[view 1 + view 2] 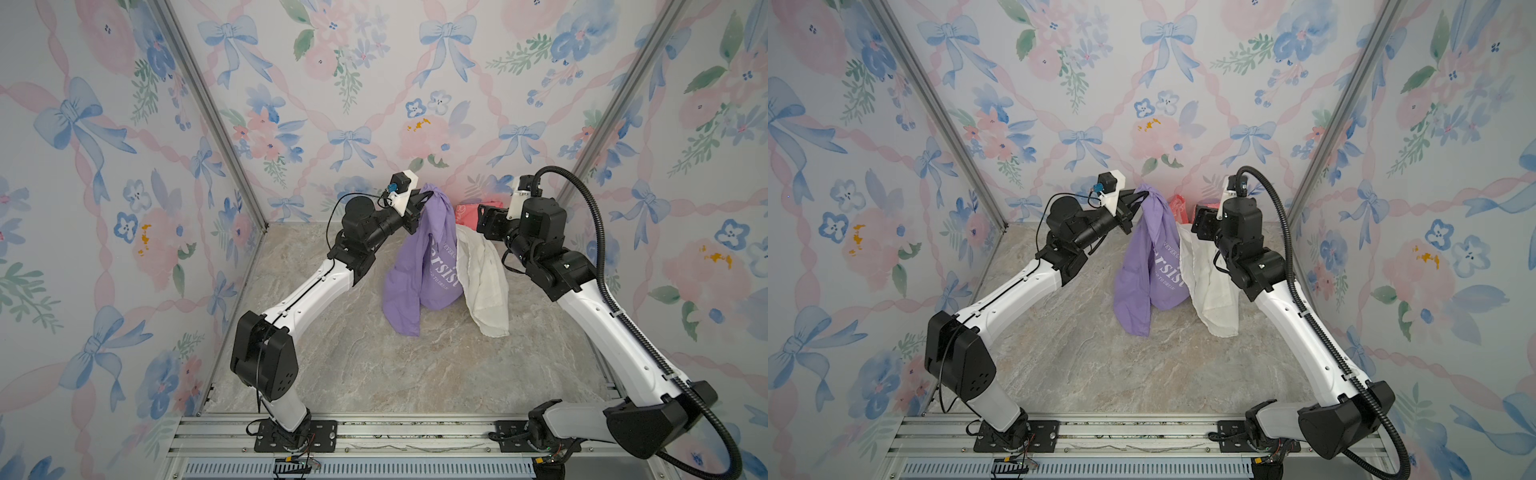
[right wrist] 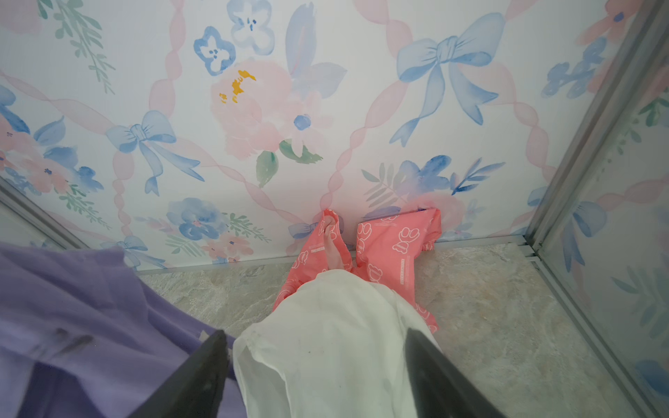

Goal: Pick out a specific cloth from the pile
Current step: 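Grasp the lavender shirt with the left gripper and pull it away from the right gripper, then carry the lavender shirt with the left gripper toward the near-left corner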

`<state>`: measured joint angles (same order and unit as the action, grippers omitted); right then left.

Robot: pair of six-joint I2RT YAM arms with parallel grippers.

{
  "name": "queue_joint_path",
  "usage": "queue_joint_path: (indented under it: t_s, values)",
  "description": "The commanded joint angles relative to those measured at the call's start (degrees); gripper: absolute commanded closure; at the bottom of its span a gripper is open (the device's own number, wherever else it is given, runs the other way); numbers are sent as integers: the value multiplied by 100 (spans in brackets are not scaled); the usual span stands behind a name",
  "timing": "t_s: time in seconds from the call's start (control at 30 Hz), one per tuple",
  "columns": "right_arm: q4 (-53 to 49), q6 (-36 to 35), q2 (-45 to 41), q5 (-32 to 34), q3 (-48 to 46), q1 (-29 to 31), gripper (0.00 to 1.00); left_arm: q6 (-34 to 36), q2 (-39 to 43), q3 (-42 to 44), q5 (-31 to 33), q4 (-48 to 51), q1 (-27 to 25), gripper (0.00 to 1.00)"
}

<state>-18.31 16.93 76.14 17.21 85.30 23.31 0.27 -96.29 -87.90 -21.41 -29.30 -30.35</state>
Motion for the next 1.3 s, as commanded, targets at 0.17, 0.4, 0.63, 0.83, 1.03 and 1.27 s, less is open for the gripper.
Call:
queue_joint_path:
  t_s: [0.17, 0.4, 0.63, 0.83, 1.03, 1.27]
  values:
    - [-18, 221, -126, 79, -268, -143, 17, 336, -39, -1212, 85, -33, 199, 100]
    - [21, 355, -43, -46, -273, -144, 11, 587, -9, -1886, 114, 623, 518, 100]
    - [37, 430, 161, -191, -112, -139, 7, 970, 255, -1960, 499, 1154, 841, 100]
    - [12, 450, 385, -304, 86, -66, 0, 1113, 453, -2057, 1210, 1599, 1161, 100]
    - [-34, 398, 536, -328, 205, 42, 3, 1080, 684, -1924, 1521, 1746, 1643, 100]
    - [-67, 399, 635, -393, 255, 81, 3, 1069, 816, -1911, 1782, 1874, 2314, 100]
